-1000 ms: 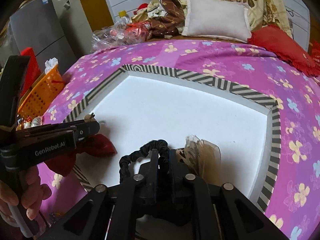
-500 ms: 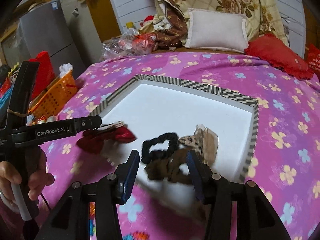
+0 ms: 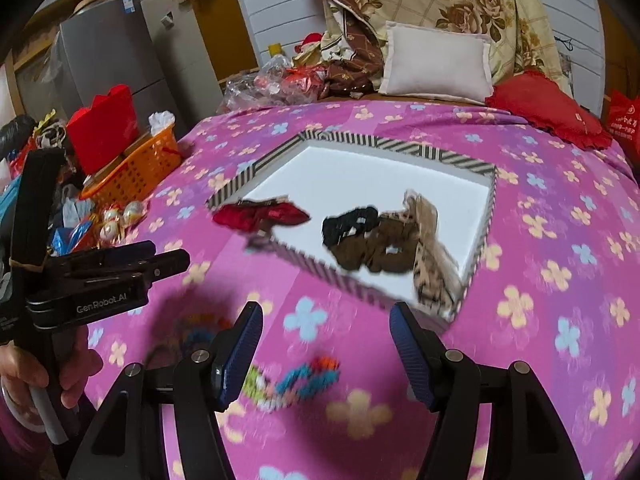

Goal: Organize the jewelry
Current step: 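Withdraw both tools from the tray toward the remaining bracelets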

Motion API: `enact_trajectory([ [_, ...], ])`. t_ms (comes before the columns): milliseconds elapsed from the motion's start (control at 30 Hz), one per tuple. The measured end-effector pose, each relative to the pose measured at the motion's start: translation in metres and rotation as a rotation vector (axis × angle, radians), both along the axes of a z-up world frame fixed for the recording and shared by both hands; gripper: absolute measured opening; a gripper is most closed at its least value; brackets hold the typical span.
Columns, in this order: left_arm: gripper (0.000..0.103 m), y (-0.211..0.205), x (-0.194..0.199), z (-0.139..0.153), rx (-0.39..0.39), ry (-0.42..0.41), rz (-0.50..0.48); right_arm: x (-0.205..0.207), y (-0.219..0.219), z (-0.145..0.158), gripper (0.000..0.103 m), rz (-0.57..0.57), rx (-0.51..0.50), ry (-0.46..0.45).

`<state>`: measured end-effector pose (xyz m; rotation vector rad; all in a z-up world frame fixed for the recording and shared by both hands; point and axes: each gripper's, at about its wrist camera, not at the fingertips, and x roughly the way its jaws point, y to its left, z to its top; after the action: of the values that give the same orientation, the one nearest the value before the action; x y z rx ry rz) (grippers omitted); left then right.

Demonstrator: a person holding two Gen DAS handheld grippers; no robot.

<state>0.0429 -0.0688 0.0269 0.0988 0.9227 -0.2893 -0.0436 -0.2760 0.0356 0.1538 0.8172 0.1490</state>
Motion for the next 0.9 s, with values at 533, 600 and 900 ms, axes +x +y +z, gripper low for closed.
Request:
enact_trajectory([
  [533,0.06,0.071,-0.059,-0.025,-0.054,0.096,0.069,-0.053,0.012,-0.036,0.064,0.043,-0.052,0.082],
  [600,0.06,0.076,-0.066,-0.027,-0.051,0.103,0.068,-0.054,0.017,-0.042,0.064,0.056,-0.059,0.089],
  [900,0.06,0.081,-0.083,-0.041,-0.038,0.136,0.034,-0.046,0.033,-0.054,0.064,0.095,-0.093,0.114],
])
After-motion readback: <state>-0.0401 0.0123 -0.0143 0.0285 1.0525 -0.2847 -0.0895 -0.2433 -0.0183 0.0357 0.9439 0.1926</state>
